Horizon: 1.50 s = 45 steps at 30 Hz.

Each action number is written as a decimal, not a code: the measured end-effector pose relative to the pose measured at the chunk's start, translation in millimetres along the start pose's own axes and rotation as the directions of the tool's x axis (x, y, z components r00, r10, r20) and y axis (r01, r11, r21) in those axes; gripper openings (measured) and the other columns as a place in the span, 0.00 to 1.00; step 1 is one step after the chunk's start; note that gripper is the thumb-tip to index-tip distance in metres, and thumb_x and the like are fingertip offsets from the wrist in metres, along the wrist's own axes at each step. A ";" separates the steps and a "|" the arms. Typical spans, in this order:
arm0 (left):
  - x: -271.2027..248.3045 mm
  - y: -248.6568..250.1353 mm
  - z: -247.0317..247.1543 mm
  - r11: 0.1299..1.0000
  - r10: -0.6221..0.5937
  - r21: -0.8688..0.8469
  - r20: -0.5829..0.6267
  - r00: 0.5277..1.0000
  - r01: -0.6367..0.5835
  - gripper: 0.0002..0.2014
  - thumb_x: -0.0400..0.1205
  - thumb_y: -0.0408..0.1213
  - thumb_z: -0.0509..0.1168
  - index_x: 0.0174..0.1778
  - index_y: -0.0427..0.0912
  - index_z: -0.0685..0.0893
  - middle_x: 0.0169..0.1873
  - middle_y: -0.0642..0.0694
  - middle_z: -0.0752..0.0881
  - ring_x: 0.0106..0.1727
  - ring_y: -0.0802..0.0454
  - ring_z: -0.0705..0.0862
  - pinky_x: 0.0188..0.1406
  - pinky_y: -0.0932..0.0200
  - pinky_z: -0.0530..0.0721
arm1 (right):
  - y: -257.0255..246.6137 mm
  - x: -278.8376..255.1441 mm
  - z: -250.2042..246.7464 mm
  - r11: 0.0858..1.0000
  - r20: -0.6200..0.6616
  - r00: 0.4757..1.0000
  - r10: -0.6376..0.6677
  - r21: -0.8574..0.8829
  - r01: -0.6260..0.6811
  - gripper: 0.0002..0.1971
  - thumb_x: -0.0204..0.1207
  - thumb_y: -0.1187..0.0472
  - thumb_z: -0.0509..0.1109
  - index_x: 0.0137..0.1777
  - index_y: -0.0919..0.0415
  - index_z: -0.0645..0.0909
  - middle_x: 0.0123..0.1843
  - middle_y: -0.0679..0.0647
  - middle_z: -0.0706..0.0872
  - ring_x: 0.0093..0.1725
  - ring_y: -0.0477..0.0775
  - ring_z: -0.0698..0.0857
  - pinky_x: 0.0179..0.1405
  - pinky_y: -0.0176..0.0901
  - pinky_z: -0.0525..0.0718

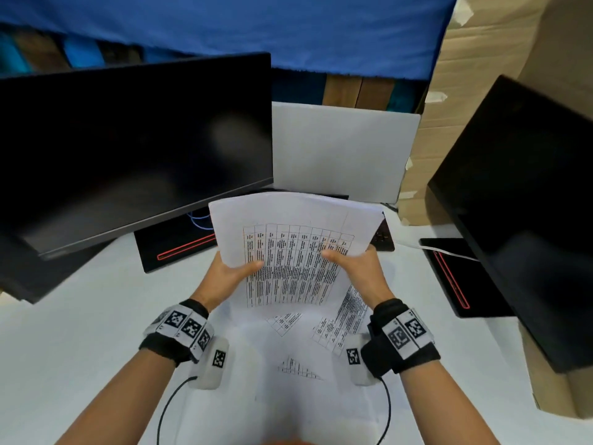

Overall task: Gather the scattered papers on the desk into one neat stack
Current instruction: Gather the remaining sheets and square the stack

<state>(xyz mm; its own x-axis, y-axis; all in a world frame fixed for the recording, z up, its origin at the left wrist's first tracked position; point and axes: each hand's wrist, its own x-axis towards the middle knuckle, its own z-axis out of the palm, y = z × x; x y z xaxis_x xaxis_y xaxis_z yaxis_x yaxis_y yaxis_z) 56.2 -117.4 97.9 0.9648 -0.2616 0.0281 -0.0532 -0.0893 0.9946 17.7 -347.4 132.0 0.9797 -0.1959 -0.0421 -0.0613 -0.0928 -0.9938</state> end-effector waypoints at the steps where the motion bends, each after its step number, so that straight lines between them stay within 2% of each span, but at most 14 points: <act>1: -1.0 -6.4 1.0 0.999 -0.021 0.026 -0.022 1.000 0.022 0.15 0.71 0.42 0.70 0.49 0.63 0.76 0.40 0.65 0.88 0.45 0.80 0.83 0.60 0.61 0.80 | 0.4 1.7 -0.5 1.000 0.032 0.999 0.010 -0.004 -0.010 0.14 0.66 0.65 0.77 0.46 0.47 0.80 0.45 0.41 0.85 0.44 0.33 0.84 0.50 0.29 0.81; 4: 2.1 -17.1 -5.9 0.998 -0.001 0.062 -0.131 0.991 0.009 0.09 0.77 0.34 0.64 0.51 0.50 0.81 0.33 0.76 0.87 0.41 0.77 0.85 0.49 0.69 0.84 | 13.6 11.8 -12.8 0.997 0.079 0.996 0.040 -0.064 -0.035 0.18 0.69 0.64 0.75 0.58 0.54 0.79 0.54 0.49 0.85 0.52 0.41 0.86 0.53 0.32 0.84; 6: 4.1 -18.9 -20.4 0.998 0.028 0.065 -0.234 0.972 -0.013 0.10 0.79 0.31 0.63 0.54 0.43 0.80 0.30 0.77 0.86 0.37 0.77 0.85 0.37 0.78 0.82 | 40.5 20.4 -32.7 0.973 -0.085 0.981 0.172 -0.140 -0.183 0.25 0.69 0.57 0.75 0.66 0.56 0.75 0.64 0.56 0.81 0.62 0.53 0.81 0.60 0.41 0.80; 9: -0.8 -20.1 -50.6 0.998 0.029 0.065 -0.351 0.936 -0.007 0.06 0.79 0.29 0.63 0.45 0.44 0.82 0.30 0.62 0.90 0.37 0.66 0.87 0.32 0.77 0.82 | 90.0 18.6 -64.4 0.760 -0.381 0.750 0.540 -0.162 -0.629 0.43 0.66 0.48 0.77 0.76 0.64 0.61 0.77 0.64 0.68 0.74 0.64 0.70 0.73 0.55 0.70; 11: -7.1 -24.4 -69.2 0.996 -0.006 0.074 -0.419 0.908 0.041 0.05 0.79 0.29 0.63 0.47 0.34 0.82 0.39 0.45 0.86 0.40 0.49 0.83 0.34 0.67 0.84 | 112.2 11.3 -67.8 0.561 -0.485 0.600 0.636 -0.243 -0.791 0.54 0.62 0.39 0.76 0.79 0.66 0.52 0.80 0.68 0.60 0.77 0.69 0.62 0.77 0.61 0.64; 12: -9.7 -28.5 -76.6 0.993 -0.029 0.087 -0.442 0.897 0.075 0.05 0.79 0.29 0.63 0.46 0.30 0.81 0.38 0.42 0.84 0.39 0.46 0.81 0.31 0.67 0.84 | 117.7 8.3 -63.1 0.488 -0.516 0.577 0.634 -0.312 -0.815 0.57 0.61 0.36 0.74 0.80 0.65 0.48 0.80 0.70 0.57 0.78 0.70 0.58 0.78 0.62 0.60; 16: -16.2 -45.8 -89.5 0.979 -0.099 0.104 -0.502 0.859 0.174 0.09 0.79 0.32 0.64 0.35 0.32 0.78 0.27 0.45 0.77 0.29 0.50 0.76 0.18 0.72 0.78 | 120.5 6.0 -22.2 0.392 -0.462 0.667 0.584 -0.560 -0.730 0.63 0.59 0.34 0.75 0.80 0.61 0.37 0.80 0.70 0.53 0.79 0.70 0.53 0.76 0.64 0.57; 19: -15.1 -48.5 -86.3 0.979 -0.117 0.083 -0.508 0.853 0.184 0.07 0.79 0.33 0.64 0.41 0.31 0.78 0.28 0.46 0.78 0.30 0.51 0.77 0.27 0.62 0.77 | 126.3 4.4 7.5 0.452 -0.302 0.794 0.528 -0.691 -0.564 0.63 0.59 0.45 0.80 0.80 0.55 0.34 0.79 0.63 0.56 0.76 0.67 0.58 0.70 0.67 0.66; 21: -15.3 -46.8 -82.1 0.980 -0.119 0.080 -0.502 0.856 0.183 0.05 0.79 0.32 0.64 0.44 0.33 0.78 0.29 0.48 0.78 0.31 0.53 0.77 0.31 0.62 0.76 | 127.9 2.9 15.4 0.493 -0.258 0.821 0.509 -0.695 -0.524 0.65 0.58 0.50 0.82 0.80 0.54 0.33 0.80 0.59 0.56 0.77 0.67 0.57 0.69 0.69 0.65; 27: -18.3 -47.1 -82.9 0.977 -0.144 0.061 -0.522 0.841 0.205 0.05 0.79 0.32 0.64 0.42 0.32 0.78 0.27 0.47 0.77 0.30 0.52 0.77 0.29 0.62 0.75 | 117.4 6.8 35.6 0.485 -0.395 0.734 0.552 -0.564 -0.669 0.64 0.59 0.32 0.73 0.80 0.60 0.34 0.80 0.67 0.53 0.78 0.68 0.54 0.72 0.68 0.62; 32: -19.6 -49.4 -86.8 0.980 -0.125 0.067 -0.524 0.843 0.188 0.05 0.79 0.31 0.64 0.43 0.32 0.78 0.29 0.47 0.79 0.31 0.53 0.78 0.20 0.77 0.78 | 114.4 9.5 47.1 0.421 -0.397 0.701 0.592 -0.590 -0.689 0.65 0.59 0.42 0.79 0.79 0.64 0.33 0.78 0.69 0.55 0.74 0.68 0.63 0.70 0.63 0.69; 36: -20.6 -52.1 -89.1 0.982 -0.123 0.060 -0.523 0.844 0.180 0.06 0.79 0.31 0.64 0.42 0.31 0.78 0.28 0.46 0.78 0.31 0.53 0.78 0.19 0.79 0.77 | 113.7 17.3 35.4 0.429 -0.395 0.677 0.621 -0.552 -0.715 0.53 0.62 0.46 0.78 0.78 0.68 0.50 0.73 0.65 0.74 0.71 0.66 0.73 0.73 0.62 0.63; 39: -20.7 -52.7 -90.2 0.983 -0.124 0.052 -0.510 0.851 0.174 0.06 0.79 0.32 0.64 0.43 0.31 0.78 0.29 0.46 0.79 0.32 0.52 0.78 0.21 0.75 0.80 | 114.5 22.5 28.5 0.512 -0.354 0.683 0.639 -0.467 -0.721 0.41 0.61 0.47 0.78 0.69 0.68 0.69 0.66 0.64 0.82 0.61 0.65 0.82 0.70 0.62 0.72; 45: -23.2 -55.6 -93.6 0.983 -0.133 0.045 -0.496 0.858 0.178 0.05 0.79 0.32 0.64 0.45 0.33 0.79 0.32 0.46 0.81 0.35 0.52 0.80 0.30 0.63 0.80 | 110.0 28.7 35.7 0.584 -0.326 0.720 0.613 -0.427 -0.690 0.38 0.61 0.44 0.78 0.65 0.69 0.74 0.60 0.63 0.85 0.55 0.63 0.84 0.59 0.57 0.83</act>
<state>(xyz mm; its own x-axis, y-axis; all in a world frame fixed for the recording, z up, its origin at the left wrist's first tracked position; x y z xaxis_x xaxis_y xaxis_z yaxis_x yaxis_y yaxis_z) 60.9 -16.5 51.4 0.9628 0.2638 -0.0583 0.1079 -0.1776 0.9782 45.8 -328.4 17.9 0.6057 -0.5163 -0.6055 -0.7936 -0.3359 -0.5074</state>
